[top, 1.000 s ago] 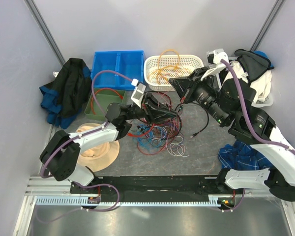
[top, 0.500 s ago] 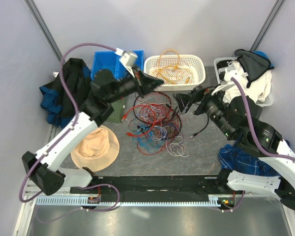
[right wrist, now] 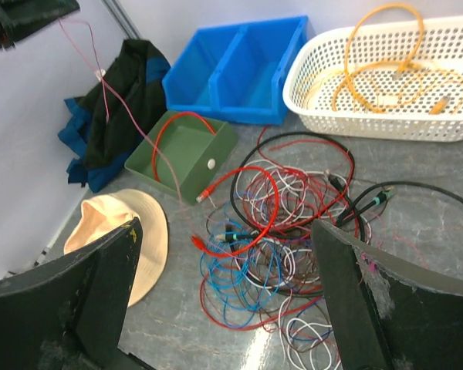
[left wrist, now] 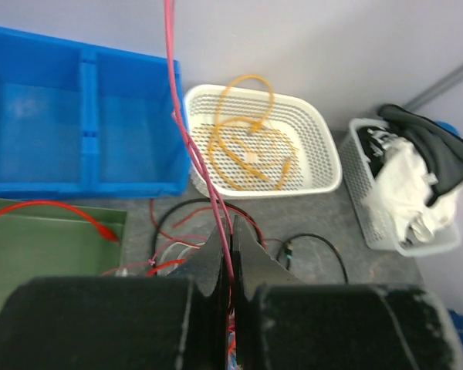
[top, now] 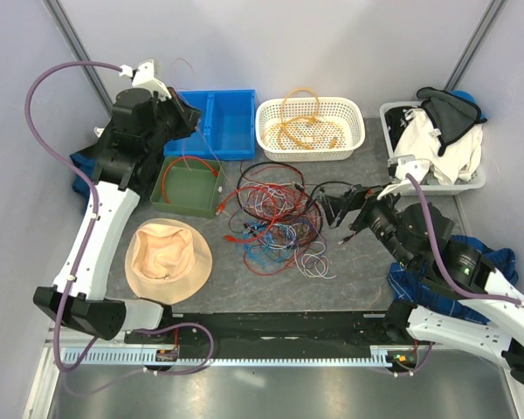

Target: Untangle the cables

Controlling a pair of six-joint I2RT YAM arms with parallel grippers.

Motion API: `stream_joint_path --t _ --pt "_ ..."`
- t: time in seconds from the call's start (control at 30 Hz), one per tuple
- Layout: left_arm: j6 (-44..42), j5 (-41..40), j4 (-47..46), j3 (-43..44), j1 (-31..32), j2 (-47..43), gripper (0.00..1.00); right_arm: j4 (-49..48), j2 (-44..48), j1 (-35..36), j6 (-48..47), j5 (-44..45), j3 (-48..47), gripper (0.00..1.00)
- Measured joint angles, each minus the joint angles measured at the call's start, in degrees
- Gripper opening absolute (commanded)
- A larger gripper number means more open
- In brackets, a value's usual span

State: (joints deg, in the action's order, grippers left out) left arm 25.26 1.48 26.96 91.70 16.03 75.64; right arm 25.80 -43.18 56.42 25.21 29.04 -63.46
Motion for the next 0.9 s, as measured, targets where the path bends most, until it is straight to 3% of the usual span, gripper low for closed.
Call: stream_joint_path --t 0.23,0.67,0.9 --pt "-1.4 -3.6 -0.3 3.8 -2.5 3.9 0.02 -2.6 -0.1 0.0 0.7 -1.8 6.6 0.98" --pt "-4.6 -6.8 -2.3 32.0 -4.7 10.5 0.02 -5.7 2.7 0.0 0.3 -2.0 13.1 0.98" --pt "-8.3 -11.7 -7.6 30.7 -4.7 10.1 0.02 -5.7 3.5 0.0 0.5 -2.3 15.5 0.98"
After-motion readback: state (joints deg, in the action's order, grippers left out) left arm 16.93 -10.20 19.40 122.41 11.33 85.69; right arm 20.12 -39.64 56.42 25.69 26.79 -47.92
